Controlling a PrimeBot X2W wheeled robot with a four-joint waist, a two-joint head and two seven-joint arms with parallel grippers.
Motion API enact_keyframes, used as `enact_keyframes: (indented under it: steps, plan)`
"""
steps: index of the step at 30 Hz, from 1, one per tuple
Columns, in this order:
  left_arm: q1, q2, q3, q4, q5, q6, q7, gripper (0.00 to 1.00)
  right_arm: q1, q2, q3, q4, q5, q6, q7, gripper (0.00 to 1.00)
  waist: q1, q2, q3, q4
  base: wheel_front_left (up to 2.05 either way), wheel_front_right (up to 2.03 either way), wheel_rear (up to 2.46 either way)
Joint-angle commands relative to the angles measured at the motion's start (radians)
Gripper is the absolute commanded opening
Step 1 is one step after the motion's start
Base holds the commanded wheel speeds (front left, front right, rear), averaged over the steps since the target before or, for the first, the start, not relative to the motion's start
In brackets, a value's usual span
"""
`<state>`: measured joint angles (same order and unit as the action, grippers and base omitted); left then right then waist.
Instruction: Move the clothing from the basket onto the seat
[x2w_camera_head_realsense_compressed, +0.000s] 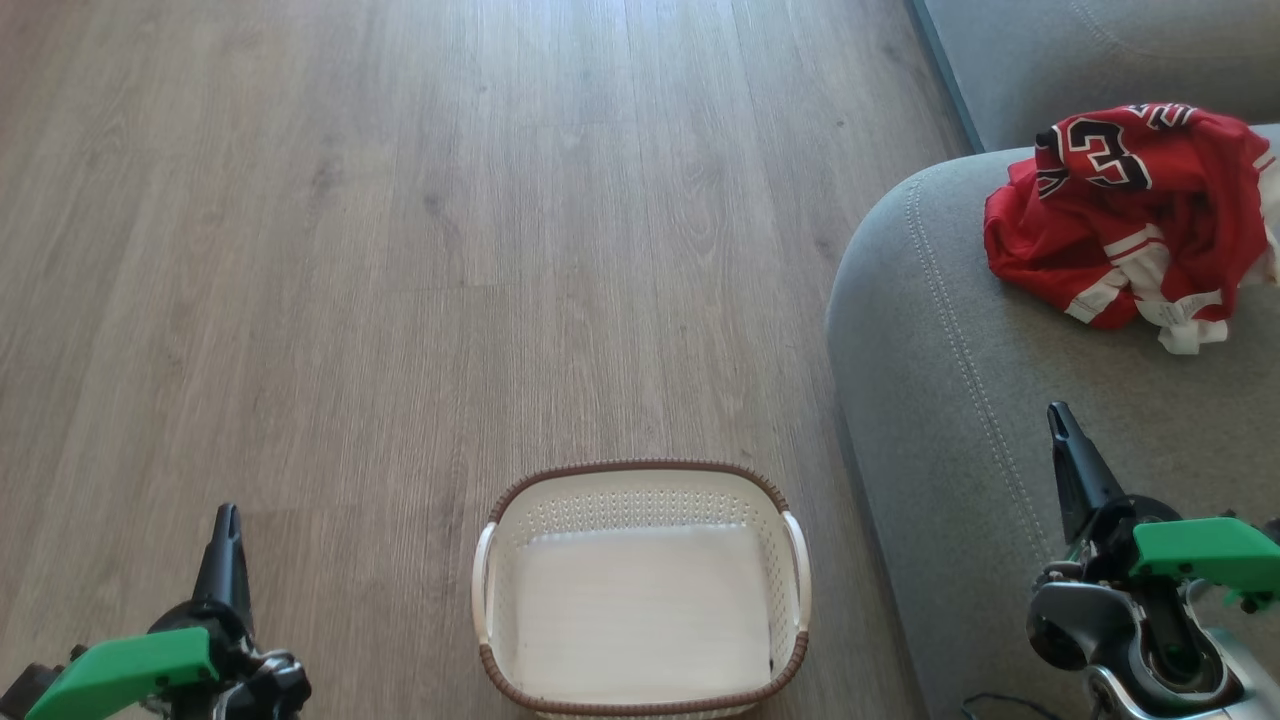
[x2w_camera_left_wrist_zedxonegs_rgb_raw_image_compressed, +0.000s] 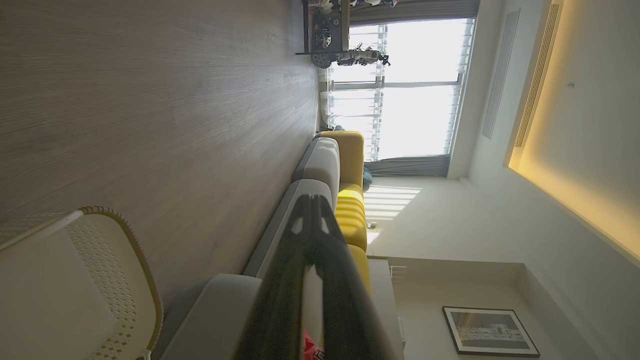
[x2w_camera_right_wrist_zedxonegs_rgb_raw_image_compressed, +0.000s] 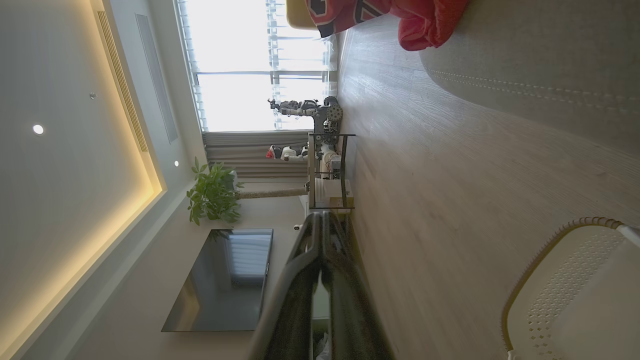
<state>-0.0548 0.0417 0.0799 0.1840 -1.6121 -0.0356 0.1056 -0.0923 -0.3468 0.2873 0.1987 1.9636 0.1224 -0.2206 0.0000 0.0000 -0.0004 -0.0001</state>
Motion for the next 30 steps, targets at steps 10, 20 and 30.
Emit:
enact_keyframes:
  steps: [10,20,30]
  plan:
    - [-0.046,0.009,0.035,-0.035,0.003,-0.008,0.006,0.00,-0.041,-0.028,0.013,-0.037,0.008,0.008,-0.008,0.00,0.0000,0.0000,0.000,0.000,0.00,0.00,0.00]
    - [-0.046,0.009,0.035,-0.035,0.003,-0.008,0.006,0.00,-0.042,-0.030,0.015,-0.038,0.009,0.008,-0.010,0.00,0.0000,0.0000,0.000,0.000,0.00,0.00,0.00]
    - [-0.046,0.009,0.035,-0.035,0.003,-0.008,0.006,0.00,-0.042,-0.031,0.017,-0.039,0.010,0.008,-0.011,0.00,0.0000,0.0000,0.000,0.000,0.00,0.00,0.00]
